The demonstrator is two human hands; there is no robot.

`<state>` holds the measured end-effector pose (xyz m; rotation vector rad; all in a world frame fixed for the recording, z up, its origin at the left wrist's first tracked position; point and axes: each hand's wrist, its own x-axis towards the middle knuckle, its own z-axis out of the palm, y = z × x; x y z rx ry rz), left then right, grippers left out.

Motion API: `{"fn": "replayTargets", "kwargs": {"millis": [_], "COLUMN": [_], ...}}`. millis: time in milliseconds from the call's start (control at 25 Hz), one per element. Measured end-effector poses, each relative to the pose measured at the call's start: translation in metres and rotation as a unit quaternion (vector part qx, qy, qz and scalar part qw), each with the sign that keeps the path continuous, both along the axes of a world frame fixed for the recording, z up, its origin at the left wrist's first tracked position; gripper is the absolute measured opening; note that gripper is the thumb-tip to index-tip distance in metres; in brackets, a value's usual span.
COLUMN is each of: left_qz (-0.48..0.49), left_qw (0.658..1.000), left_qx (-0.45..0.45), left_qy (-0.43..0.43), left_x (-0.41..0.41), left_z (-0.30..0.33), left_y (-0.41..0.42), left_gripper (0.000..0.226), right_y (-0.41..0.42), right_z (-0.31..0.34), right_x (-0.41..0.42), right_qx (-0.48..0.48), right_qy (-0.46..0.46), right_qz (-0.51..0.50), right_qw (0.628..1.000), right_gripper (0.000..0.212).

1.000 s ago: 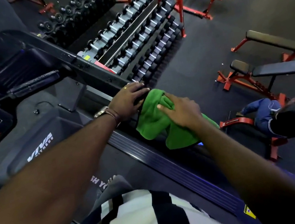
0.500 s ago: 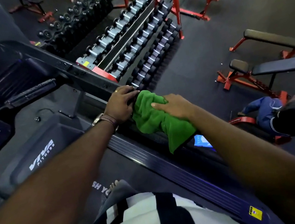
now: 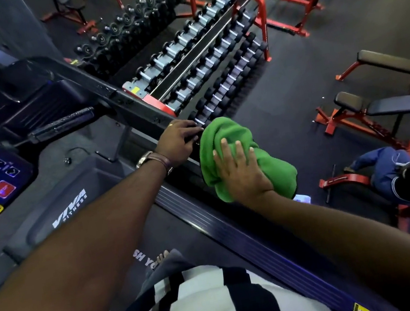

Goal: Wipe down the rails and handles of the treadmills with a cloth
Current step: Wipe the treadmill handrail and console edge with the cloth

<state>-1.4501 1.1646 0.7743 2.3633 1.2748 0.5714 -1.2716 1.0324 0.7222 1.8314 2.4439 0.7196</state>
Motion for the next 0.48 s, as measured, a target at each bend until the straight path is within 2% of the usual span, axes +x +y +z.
{"fn": "replayTargets", "kwargs": {"millis": [200, 360, 480], "left_qz": [-0.059, -0.051, -0.048], "left_qw": [0.997, 0.997, 0.997], "left_qx": [0.004, 0.001, 0.000], "left_qy": [0.059, 0.061, 0.060], "left_x": [-0.006, -0.007, -0.003], "left_z": [0.007, 0.006, 0.005], "left_y": [0.003, 0.002, 0.001], "left_gripper": [0.036, 0.035, 0.038], "right_y": [0.005, 0.004, 0.006], "right_z": [-0.011, -0.016, -0.014], "right_x": [-0.022, -0.009, -0.027], "right_qx": [-0.025, -0.035, -0.060], "right_qy": [-0.136, -0.183, -0.285], "right_qz": [0.025, 0.079, 0.040], "right_qw": [0.990, 0.979, 0.956], "right_gripper": [0.061, 0.067, 0.068]}}
